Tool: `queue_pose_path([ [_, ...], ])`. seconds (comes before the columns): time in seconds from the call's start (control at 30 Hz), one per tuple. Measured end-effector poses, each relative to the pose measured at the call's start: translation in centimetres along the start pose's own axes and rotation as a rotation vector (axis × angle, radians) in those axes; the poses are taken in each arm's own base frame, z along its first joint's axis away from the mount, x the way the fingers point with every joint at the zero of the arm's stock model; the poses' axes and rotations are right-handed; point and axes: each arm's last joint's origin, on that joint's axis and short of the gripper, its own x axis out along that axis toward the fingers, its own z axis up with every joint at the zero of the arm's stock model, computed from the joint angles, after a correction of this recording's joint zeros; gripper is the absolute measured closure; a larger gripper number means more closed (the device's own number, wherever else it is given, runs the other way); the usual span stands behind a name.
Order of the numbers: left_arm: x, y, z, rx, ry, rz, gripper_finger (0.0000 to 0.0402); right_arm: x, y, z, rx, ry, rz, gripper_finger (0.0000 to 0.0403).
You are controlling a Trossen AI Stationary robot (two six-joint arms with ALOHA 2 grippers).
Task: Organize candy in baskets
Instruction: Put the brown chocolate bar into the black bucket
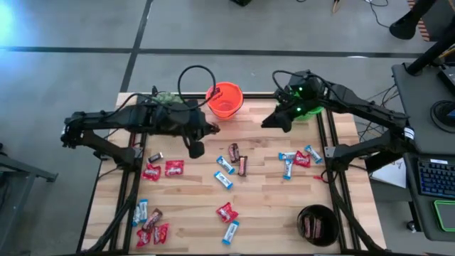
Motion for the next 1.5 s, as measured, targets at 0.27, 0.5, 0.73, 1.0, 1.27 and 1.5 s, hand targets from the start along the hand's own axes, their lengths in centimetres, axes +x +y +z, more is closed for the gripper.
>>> queue_pose_path([
  [0.27,0.4,0.0,0.8,-0.024,-0.071,-0.001,0.0400,2.0,0.9,-0.1,-0.061,0.028,0.038,0.0208],
  [0.5,0.1,0.0,2.6,-0.072,-0.261,0.000,0.0400,2.6,1.2,0.9,-0.113,-0.059,0.067,0.0182],
  [0.73,0.4,0.2,3.5,-0.139,-0.358,0.086,0.0400,2.6,2.1,2.1,-0.201,-0.181,0.129,0.0182],
  [1.0,1.2,0.0,4.3,-0.229,-0.434,0.065,0.0400,2.7,2.5,3.1,-0.274,-0.284,0.151,0.0182],
  [1.27,1.8,-0.1,4.7,-0.260,-0.482,0.056,0.0400,3.6,2.0,3.1,-0.257,-0.259,0.138,0.0181],
  [1.5,2.0,-0.1,4.7,-0.262,-0.483,0.055,0.0400,3.4,2.2,3.3,-0.272,-0.281,0.150,0.0181],
])
